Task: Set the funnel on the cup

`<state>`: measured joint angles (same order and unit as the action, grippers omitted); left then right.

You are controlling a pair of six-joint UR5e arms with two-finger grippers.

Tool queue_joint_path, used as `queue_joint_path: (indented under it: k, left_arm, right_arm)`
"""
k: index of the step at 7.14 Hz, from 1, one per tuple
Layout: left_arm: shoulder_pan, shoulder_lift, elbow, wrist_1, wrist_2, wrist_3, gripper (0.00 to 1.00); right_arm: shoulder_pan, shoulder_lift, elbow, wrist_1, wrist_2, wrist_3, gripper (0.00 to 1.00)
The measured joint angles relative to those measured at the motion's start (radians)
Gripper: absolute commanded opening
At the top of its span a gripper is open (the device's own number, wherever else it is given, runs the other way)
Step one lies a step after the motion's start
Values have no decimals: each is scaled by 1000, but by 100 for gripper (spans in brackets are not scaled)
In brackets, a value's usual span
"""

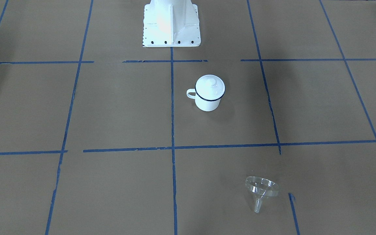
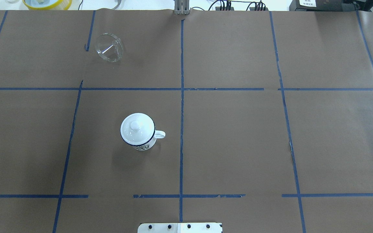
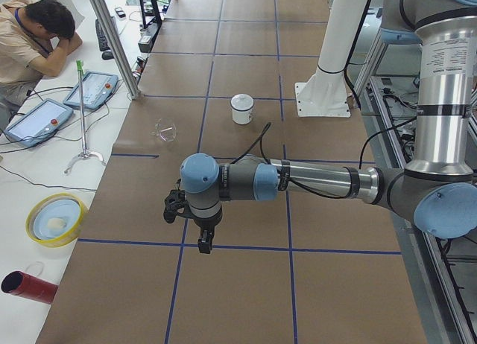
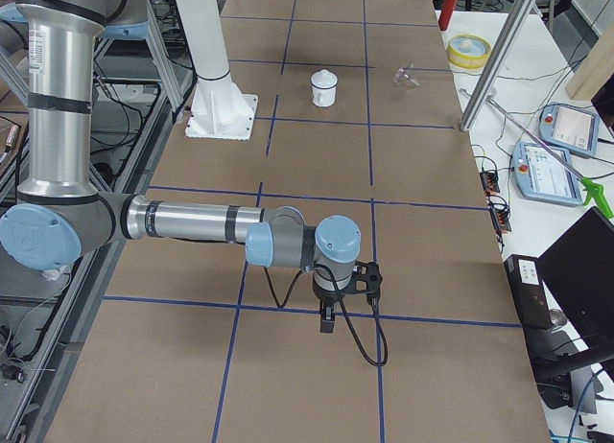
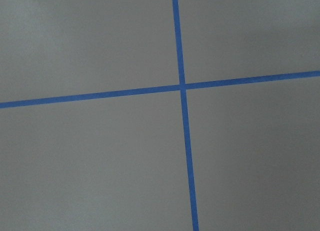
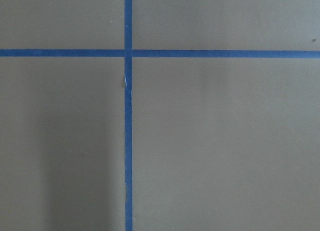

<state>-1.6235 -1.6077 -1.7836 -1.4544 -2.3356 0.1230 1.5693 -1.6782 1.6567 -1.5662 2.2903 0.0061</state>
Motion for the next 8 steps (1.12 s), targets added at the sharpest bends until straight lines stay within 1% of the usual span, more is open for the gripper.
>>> queue_joint_path:
  k: [2,3,4,5,6,7,8]
  left_arm:
    - [0,-163,-7,-16,22,1,100]
    - [2,-210,-13,-64,26,-38,100]
    - [18,-229,-22,-147,9,-156,100]
    - [69,-236,-34,-246,-22,-286,100]
    - [174,-247,-47,-328,-47,-425,100]
    - [302,-281,-56,-364,-42,-606,100]
    - [419,-326,-69,-373,13,-809,100]
  right_arm:
    - [0,0,0,0,0,0,100]
    - [0,0,0,0,0,0,100]
    - [0,0,0,0,0,0,100]
    - [0,0,0,0,0,0,100]
    - [0,0,0,0,0,0,100]
    - [0,0,0,0,0,0,100]
    - [0,0,0,0,0,0,100]
